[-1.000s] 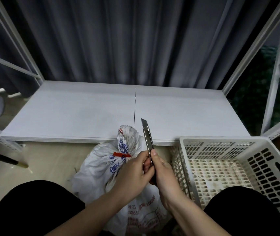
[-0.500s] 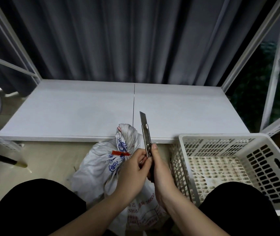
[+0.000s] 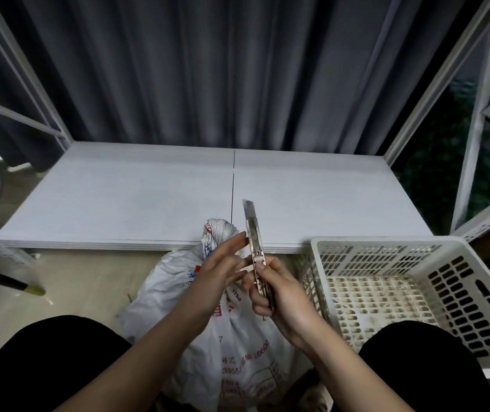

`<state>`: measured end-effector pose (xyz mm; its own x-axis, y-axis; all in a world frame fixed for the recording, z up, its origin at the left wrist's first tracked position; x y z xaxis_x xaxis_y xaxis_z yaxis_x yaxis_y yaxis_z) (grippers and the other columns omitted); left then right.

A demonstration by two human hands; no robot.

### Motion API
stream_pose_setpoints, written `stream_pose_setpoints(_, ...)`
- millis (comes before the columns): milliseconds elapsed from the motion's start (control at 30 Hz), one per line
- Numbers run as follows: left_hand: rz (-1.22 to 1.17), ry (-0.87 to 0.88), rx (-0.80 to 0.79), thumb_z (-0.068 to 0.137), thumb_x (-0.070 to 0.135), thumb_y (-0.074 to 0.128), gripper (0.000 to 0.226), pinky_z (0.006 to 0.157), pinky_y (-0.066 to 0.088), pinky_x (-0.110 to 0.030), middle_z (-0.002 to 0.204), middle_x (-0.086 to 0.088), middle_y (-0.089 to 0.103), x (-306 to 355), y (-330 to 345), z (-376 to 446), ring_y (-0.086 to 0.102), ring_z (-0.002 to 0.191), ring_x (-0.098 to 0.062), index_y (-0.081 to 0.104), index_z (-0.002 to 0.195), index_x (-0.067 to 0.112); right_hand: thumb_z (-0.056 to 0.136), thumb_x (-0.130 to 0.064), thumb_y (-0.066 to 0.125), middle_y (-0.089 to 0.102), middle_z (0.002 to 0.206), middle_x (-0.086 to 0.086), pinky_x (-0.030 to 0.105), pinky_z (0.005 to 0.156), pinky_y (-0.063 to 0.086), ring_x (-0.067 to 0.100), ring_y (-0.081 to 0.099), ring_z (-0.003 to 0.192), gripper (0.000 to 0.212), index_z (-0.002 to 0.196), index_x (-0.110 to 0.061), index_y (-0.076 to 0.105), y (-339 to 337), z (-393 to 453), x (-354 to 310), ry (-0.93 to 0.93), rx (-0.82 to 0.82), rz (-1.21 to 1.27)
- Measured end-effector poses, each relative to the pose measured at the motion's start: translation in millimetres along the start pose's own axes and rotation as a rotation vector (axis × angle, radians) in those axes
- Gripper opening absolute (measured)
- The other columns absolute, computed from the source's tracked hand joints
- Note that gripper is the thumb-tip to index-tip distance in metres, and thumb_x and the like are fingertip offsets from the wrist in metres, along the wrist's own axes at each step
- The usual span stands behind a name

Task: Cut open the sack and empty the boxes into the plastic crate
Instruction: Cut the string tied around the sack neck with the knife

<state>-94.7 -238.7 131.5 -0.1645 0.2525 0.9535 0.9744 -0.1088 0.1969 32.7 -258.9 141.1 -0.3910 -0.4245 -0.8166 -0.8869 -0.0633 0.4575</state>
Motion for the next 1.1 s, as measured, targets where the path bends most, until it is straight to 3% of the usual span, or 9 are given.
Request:
stream_pose_setpoints(233, 0.081, 0.025, 0.129, 0.098, 0.002, 0.041, 0.03, 0.086, 0.052, -0.024, 0.099, 0.0, 0.071, -0.2, -2.6, -0.2, 0.068, 0.093, -0.016, 0.063, 0.108, 0.021, 0.101, -0.024, 0.036, 0.032, 0.049, -0.006, 0.013, 0.034, 0.02, 0.002, 0.022, 0.037, 0.029, 0.091, -0.01, 0.058, -7.5, -1.0, 9.9, -0.037, 0.07, -0.263)
stream_pose_setpoints(333, 0.13, 0.135, 0.412, 0.094, -0.003, 0.043, 0.025, 0.068, 0.051, -0.02, 0.084, -0.003, 0.068, -5.1, -19.1, 6.7, 0.064, 0.078, -0.017, 0.062, 0.095, 0.015, 0.101, -0.026, 0.038, 0.036, 0.047, -0.006, 0.013, 0.033, 0.02, 0.002, 0.024, 0.034, 0.031, 0.088, -0.009, 0.061, -16.0, -1.7, 13.9, -0.012, 0.151, -0.267)
stream_pose_setpoints(433, 0.394, 0.158, 0.633, 0.089, 0.004, 0.054, 0.016, 0.072, 0.046, -0.027, 0.097, -0.007, 0.06, -18.2, -41.6, 24.0, 0.059, 0.088, -0.024, 0.057, 0.102, 0.013, 0.1, -0.031, 0.039, 0.039, 0.051, -0.002, 0.014, 0.034, 0.02, 0.004, 0.027, 0.033, 0.035, 0.086, -0.009, 0.063, -27.2, -4.0, 21.0, 0.069, 0.234, -0.292)
stream_pose_setpoints(533, 0.816, -0.106, 0.491, 0.085, 0.02, 0.064, 0.046, 0.096, 0.043, -0.038, 0.13, -0.016, 0.05, -40.1, -60.6, 46.7, 0.05, 0.119, -0.032, 0.051, 0.128, 0.009, 0.099, -0.034, 0.041, 0.038, 0.051, -0.002, 0.015, 0.036, 0.018, 0.005, 0.026, 0.033, 0.035, 0.081, -0.011, 0.06, -34.5, -5.2, 29.5, 0.148, 0.323, -0.253)
stream_pose_setpoints(633, 1.235, -0.102, 0.283, 0.083, 0.028, 0.063, 0.036, 0.088, 0.049, -0.039, 0.118, -0.006, 0.06, -59.4, -64.2, 51.1, 0.057, 0.111, -0.026, 0.056, 0.116, 0.016, 0.098, -0.034, 0.043, 0.039, 0.051, -0.002, 0.016, 0.037, 0.019, 0.006, 0.026, 0.035, 0.033, 0.08, -0.011, 0.059, -37.5, -5.2, 33.3, 0.177, 0.345, -0.242)
stream_pose_setpoints(733, 1.098, -0.052, 0.254, 0.079, 0.026, 0.07, 0.034, 0.081, 0.049, -0.037, 0.107, -0.005, 0.061, -71.8, -57.6, 49.9, 0.061, 0.101, -0.026, 0.05, 0.106, 0.015, 0.099, -0.032, 0.042, 0.04, 0.053, 0.0, 0.016, 0.036, 0.02, 0.007, 0.027, 0.034, 0.031, 0.085, -0.01, 0.058, -37.8, -2.6, 35.8, 0.207, 0.34, -0.289)
stream_pose_setpoints(833, 1.009, -0.126, 0.389, 0.066, 0.05, 0.078, 0.069, 0.094, 0.045, -0.04, 0.111, -0.004, 0.062, -73.5, -51.4, 55.8, 0.061, 0.107, -0.028, 0.043, 0.114, 0.014, 0.099, -0.032, 0.043, 0.041, 0.052, 0.001, 0.018, 0.035, 0.022, 0.006, 0.029, 0.033, 0.03, 0.085, -0.009, 0.058, -36.9, 0.8, 38.8, 0.216, 0.341, -0.321)
stream_pose_setpoints(967, 1.03, -0.291, 0.464, 0.058, 0.068, 0.075, 0.118, 0.113, 0.021, -0.049, 0.142, -0.01, 0.046, -69.3, -39.1, 72.1, 0.042, 0.134, -0.03, 0.019, 0.145, 0.01, 0.099, -0.031, 0.042, 0.044, 0.051, 0.002, 0.017, 0.035, 0.026, 0.005, 0.035, 0.031, 0.032, 0.084, -0.008, 0.058, -36.9, 5.4, 43.1, 0.207, 0.345, -0.351)
stream_pose_setpoints(1100, 1.038, -0.272, 0.551, 0.065, 0.06, 0.075, 0.097, 0.101, 0.038, -0.044, 0.127, -0.014, 0.057, -72.2, -27.7, 85.6, 0.053, 0.121, -0.033, 0.031, 0.133, 0.007, 0.1, -0.028, 0.042, 0.054, 0.053, 0.002, 0.018, 0.036, 0.03, 0.011, 0.042, 0.034, 0.032, 0.084, -0.004, 0.058, -35.2, 8.1, 45.9, 0.191, 0.349, -0.352)
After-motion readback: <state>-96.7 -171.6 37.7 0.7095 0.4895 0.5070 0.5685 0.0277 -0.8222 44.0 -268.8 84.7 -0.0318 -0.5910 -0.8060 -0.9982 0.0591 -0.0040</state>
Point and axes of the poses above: each hand's wrist, its own z-axis towards the middle knuckle, its own y-axis out of the palm, x = y × z, the point moved 1 cm from there along z, towards the middle knuckle
